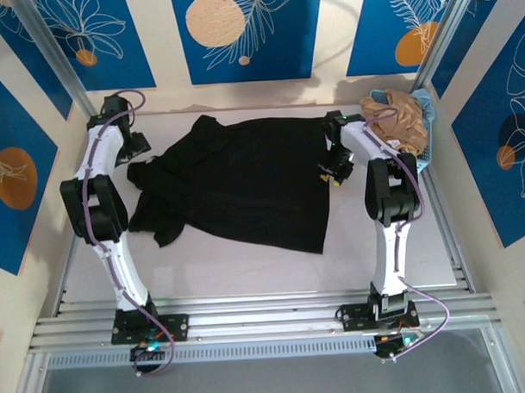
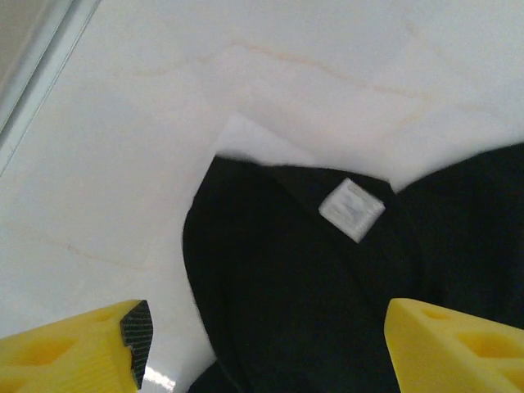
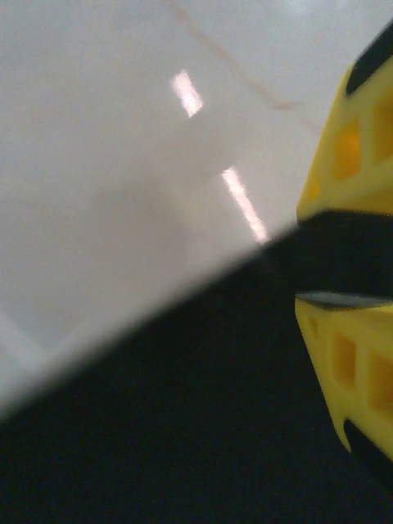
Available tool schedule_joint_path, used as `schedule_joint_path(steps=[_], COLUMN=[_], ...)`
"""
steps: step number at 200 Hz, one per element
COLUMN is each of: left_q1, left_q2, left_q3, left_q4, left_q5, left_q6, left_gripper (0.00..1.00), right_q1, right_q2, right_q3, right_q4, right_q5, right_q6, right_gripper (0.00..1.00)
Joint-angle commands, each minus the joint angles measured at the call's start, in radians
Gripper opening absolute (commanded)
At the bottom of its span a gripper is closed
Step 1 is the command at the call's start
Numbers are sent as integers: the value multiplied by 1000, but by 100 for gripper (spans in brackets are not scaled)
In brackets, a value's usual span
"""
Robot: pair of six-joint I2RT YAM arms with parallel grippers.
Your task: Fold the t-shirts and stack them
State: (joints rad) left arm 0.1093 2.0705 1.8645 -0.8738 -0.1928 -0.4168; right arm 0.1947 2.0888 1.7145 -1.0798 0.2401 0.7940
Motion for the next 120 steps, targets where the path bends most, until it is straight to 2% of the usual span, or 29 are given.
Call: schedule_joint_path(steps=[1, 23, 56, 89, 120], left_q1=[-3, 11, 63, 173, 182], left_q2=[-159, -286, -351, -357, -373], left_q3=[-155, -371, -559, -636, -638], left_q4=[-33, -38, -76, -47, -48], left_q5=[-34, 9, 64, 176, 193], left_q6=[-11, -41, -72, -121, -121], left_gripper=[76, 76, 76, 76, 76], right_q1=[54, 118, 221, 284, 289], right_q2=[-186, -299, -412, -406, -339], right_q3=[-149, -304, -523, -626, -643], right_q4=[31, 47, 65, 104, 111], right_q5=[-54, -123, -225, -276, -248], right_q6=[62, 110, 185, 210, 206], right_gripper=[45, 57, 65, 66, 63])
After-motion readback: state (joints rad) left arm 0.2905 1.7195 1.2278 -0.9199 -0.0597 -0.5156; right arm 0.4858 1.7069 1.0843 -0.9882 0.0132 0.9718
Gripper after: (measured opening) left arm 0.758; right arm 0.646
